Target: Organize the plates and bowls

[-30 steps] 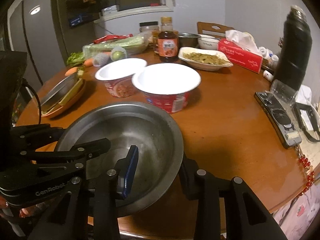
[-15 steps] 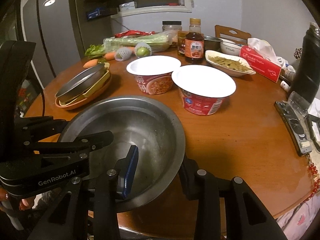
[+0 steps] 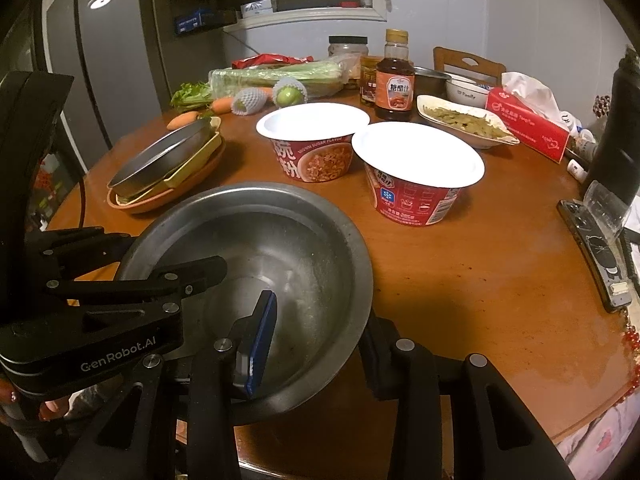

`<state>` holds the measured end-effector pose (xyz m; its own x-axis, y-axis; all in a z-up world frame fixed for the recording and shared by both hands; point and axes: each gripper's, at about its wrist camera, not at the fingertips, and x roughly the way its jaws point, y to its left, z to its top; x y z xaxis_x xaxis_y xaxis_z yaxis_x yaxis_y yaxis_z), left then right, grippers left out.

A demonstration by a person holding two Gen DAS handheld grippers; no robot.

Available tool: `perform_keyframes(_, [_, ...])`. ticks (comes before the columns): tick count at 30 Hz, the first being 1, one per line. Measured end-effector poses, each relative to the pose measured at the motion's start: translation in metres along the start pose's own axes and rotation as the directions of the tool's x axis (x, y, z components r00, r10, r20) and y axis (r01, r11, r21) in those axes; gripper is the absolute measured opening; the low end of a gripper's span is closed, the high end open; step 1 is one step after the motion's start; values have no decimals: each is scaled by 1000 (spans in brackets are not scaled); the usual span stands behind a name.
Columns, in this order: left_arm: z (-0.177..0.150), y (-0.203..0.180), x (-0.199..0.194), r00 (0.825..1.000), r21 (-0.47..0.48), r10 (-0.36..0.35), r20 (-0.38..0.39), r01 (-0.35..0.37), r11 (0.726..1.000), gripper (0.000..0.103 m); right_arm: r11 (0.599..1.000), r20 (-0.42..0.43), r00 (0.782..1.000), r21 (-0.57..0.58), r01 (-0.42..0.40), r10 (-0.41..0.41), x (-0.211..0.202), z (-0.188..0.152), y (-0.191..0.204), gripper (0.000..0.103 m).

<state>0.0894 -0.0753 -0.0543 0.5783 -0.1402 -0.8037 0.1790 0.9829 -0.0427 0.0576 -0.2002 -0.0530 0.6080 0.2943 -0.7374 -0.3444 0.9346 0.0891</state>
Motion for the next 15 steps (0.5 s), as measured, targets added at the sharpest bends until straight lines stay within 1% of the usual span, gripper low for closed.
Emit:
perform_keyframes(5, [0, -1, 0, 1000, 9, 3, -5, -3, 1000, 44, 1000, -6, 1000, 0, -9, 9, 0, 0, -1, 41])
perform_keyframes(11, [1, -3, -2, 1000, 14, 27, -4, -27, 1000, 44, 1000, -2, 1000, 4, -16, 16, -2, 0, -2, 41])
perform_keyframes(15, [2, -2, -7, 998, 11, 60, 9, -60, 998, 44, 1000, 4, 1000, 8, -10, 10, -6, 1, -6, 41])
